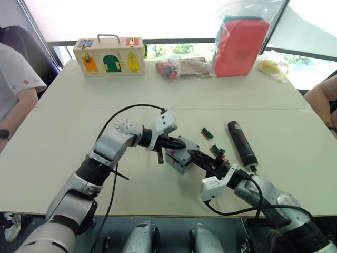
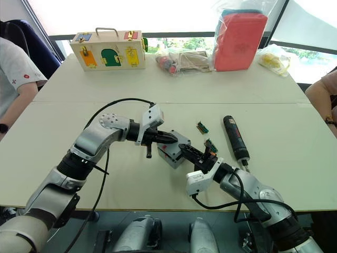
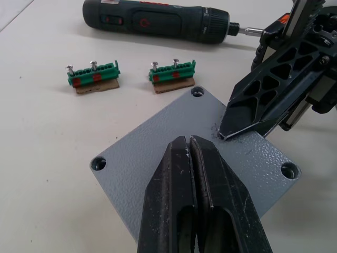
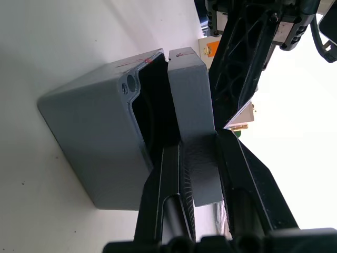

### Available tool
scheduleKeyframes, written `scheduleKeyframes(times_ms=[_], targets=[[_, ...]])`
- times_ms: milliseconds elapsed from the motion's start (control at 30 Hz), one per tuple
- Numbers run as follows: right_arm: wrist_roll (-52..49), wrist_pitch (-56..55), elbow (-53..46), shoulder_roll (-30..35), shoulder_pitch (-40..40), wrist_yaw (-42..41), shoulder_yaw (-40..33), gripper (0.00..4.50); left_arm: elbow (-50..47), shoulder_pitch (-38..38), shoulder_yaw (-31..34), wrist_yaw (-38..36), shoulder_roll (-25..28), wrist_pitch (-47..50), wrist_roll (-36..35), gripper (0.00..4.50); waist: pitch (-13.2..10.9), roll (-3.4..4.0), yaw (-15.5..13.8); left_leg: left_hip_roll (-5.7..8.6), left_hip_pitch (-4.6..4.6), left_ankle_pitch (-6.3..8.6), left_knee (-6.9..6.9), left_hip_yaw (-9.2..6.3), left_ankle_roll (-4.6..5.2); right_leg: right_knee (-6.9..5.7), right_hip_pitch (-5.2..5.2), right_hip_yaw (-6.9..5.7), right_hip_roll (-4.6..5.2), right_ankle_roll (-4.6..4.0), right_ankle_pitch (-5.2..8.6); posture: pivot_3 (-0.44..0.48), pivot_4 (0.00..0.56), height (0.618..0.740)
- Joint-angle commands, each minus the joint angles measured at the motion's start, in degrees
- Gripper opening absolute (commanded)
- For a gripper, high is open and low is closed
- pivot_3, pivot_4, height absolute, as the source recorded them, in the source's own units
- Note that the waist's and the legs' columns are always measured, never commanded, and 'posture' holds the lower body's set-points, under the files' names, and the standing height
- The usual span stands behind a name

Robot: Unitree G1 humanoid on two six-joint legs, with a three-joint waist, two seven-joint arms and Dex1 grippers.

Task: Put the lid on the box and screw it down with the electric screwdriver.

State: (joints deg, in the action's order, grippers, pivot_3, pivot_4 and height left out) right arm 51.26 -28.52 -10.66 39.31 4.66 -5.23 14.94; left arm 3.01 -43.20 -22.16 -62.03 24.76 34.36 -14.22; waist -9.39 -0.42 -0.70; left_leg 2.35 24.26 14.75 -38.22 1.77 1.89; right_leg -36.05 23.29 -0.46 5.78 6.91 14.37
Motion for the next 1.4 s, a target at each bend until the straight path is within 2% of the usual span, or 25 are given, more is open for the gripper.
scheduleKeyframes(times_ms=[33, 167, 200, 733, 1067, 1400], targets=[[-0.7, 0.2, -0.4, 0.0, -0.7, -0.2, -0.5, 2.02, -2.0, 1.4, -3.3, -0.8, 0.6, -1.2, 2.5, 0.00, 0.0, -0.04, 0.0, -0.01, -0.04, 0.00, 0.00, 0.00, 0.00, 0.00, -0.03, 0.00, 0.00, 0.00, 0.00, 0.000, 0.150, 0.740], [-0.2, 0.2, -0.9, 0.2, -1.1, 0.3, -1.0, 3.34, -2.2, 3.0, -5.3, -0.5, 0.5, -1.3, 4.4, 0.00, 0.1, -0.12, 0.0, -0.02, -0.52, 0.08, 0.01, 0.00, 0.13, 0.05, -0.53, 0.00, -0.01, -0.07, 0.06, 0.000, 0.150, 0.740], [-0.3, 0.2, -1.2, 0.3, -1.1, 0.5, -1.3, 3.65, -2.1, 3.3, -5.6, -0.4, 0.4, -1.4, 4.8, 0.00, 0.2, -0.13, 0.0, -0.02, -0.83, 0.30, 0.04, 0.00, 0.47, 0.07, -0.84, 0.00, -0.01, -0.15, 0.14, 0.000, 0.150, 0.740], [-2.9, -2.6, -7.2, 1.4, -3.1, 2.5, -5.5, 3.65, 2.3, 7.3, -8.9, -0.6, 0.8, -5.0, 9.4, 0.00, 0.3, -0.19, -0.2, -0.01, -0.93, 0.35, 0.04, -0.02, 0.54, 0.06, -0.97, 0.00, 0.03, -0.35, 0.29, 0.000, 0.150, 0.740], [-6.2, -5.2, -9.7, 3.0, -6.5, 1.9, -8.6, 3.65, 4.0, 7.7, -9.0, -0.5, 0.9, -7.0, 10.2, 0.00, 0.3, -0.20, -0.2, 0.02, -0.92, 0.39, 0.04, -0.04, 0.60, 0.08, -0.99, 0.00, 0.06, -0.36, 0.30, 0.000, 0.150, 0.740], [-8.7, -5.8, -10.7, 2.0, -8.4, 2.2, -11.3, 3.65, 3.9, 8.2, -8.9, -0.2, 1.6, -7.6, 10.6, 0.00, 0.3, -0.20, -0.3, 0.02, -0.92, 0.41, 0.04, -0.04, 0.63, 0.09, -0.99, 0.00, 0.08, -0.36, 0.31, 0.000, 0.150, 0.740]])
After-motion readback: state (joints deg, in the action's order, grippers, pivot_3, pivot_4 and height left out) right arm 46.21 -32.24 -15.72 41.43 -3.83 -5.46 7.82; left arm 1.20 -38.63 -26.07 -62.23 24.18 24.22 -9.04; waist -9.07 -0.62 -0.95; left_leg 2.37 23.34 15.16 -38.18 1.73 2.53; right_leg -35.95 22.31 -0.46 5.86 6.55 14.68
